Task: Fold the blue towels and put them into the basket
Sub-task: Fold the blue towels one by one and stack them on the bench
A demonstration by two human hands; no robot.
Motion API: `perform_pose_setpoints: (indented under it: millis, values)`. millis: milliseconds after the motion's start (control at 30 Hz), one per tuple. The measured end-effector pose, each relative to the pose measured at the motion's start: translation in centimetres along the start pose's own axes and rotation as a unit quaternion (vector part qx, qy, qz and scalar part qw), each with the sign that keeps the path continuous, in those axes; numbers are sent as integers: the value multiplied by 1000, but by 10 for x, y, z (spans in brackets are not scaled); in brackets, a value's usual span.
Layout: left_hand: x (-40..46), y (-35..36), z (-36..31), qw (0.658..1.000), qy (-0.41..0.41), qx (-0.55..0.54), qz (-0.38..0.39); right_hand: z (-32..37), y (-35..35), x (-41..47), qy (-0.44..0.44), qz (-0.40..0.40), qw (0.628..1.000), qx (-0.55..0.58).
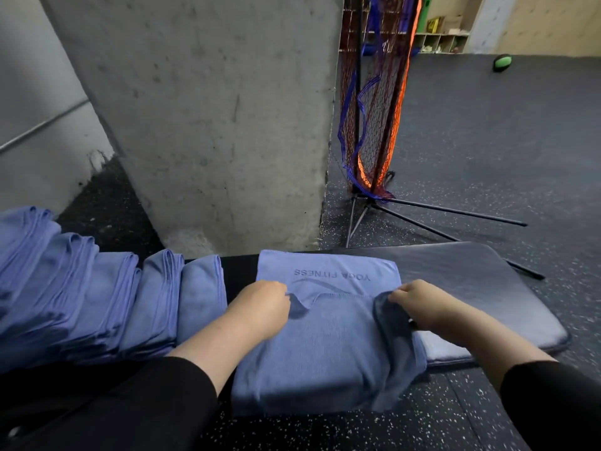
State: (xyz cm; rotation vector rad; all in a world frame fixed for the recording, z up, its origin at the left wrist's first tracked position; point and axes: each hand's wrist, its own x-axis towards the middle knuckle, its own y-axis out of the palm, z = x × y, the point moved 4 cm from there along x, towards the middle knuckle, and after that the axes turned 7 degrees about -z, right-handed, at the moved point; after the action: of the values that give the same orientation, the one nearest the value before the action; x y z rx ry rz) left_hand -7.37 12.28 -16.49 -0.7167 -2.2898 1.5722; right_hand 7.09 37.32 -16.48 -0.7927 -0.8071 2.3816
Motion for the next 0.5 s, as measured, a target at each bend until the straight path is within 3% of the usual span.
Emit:
perform_pose_setpoints:
  millis: [133, 233, 400, 500]
  values:
    - [-15, -4, -3, 996, 8, 68, 58, -8, -3, -22, -18, 29, 999, 40]
    - [-18, -26, -8, 998, -12, 26, 51, -4, -13, -33, -26, 8, 987, 158]
    - [9, -67, 7, 983, -63, -154, -80, 26, -41, -40, -66, -63, 954, 284]
    - [33, -69, 18, 979, -44, -153, -130, 32, -44, -20, -82, -146, 959, 228]
